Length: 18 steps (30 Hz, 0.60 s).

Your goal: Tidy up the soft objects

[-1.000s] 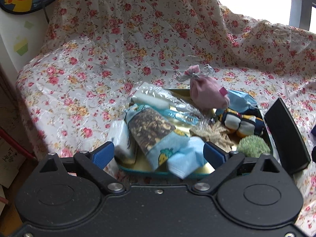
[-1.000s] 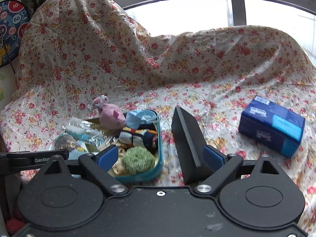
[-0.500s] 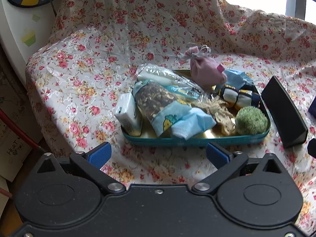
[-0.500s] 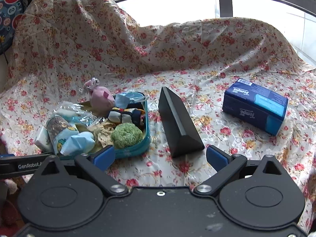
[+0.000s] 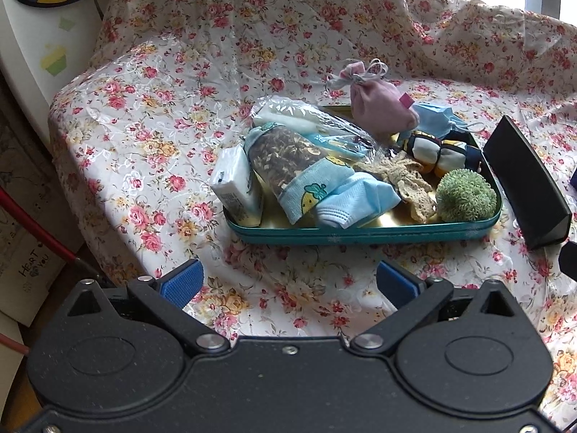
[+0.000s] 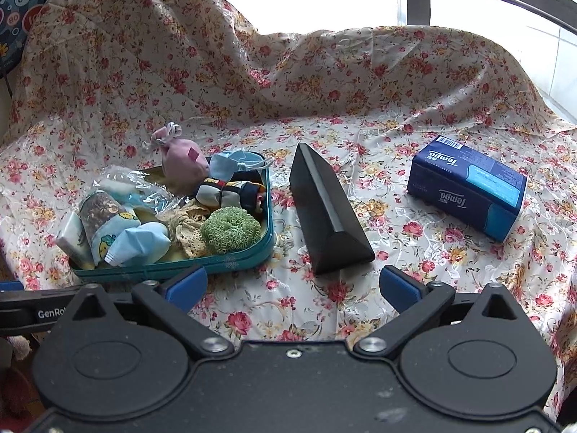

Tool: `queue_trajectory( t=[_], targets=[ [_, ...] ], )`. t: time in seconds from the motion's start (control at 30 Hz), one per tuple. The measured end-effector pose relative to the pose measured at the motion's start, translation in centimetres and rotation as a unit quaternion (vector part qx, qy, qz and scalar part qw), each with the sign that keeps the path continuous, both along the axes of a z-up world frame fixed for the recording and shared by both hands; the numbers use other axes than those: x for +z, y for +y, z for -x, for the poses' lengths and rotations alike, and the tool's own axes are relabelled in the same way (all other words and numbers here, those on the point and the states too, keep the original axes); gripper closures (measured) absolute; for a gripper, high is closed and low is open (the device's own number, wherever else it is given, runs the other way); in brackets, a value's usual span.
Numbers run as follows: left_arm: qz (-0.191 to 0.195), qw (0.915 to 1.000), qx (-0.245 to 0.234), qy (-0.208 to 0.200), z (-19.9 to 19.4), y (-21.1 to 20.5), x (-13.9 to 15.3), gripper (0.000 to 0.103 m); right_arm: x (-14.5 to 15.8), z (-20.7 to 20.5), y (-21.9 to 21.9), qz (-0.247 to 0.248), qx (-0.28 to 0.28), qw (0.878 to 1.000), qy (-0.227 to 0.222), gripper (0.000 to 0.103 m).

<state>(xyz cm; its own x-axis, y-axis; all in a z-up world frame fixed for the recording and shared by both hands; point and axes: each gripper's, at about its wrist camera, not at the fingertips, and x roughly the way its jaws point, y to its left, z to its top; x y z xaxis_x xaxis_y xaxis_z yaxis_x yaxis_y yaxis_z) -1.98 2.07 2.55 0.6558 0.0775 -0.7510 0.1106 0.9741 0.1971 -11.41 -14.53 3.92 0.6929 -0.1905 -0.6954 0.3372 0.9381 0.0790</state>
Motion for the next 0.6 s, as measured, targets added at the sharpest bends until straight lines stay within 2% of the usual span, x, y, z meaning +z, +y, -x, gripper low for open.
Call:
queue_trajectory(
  t=[0.6],
  targets=[
    [-0.002,1.0,-0.004,0.004,-0.03,-0.27,-0.4,0.003,-0.34,0.04,-0.44,-0.003,0.0,1.0,0.008,0.001]
  ],
)
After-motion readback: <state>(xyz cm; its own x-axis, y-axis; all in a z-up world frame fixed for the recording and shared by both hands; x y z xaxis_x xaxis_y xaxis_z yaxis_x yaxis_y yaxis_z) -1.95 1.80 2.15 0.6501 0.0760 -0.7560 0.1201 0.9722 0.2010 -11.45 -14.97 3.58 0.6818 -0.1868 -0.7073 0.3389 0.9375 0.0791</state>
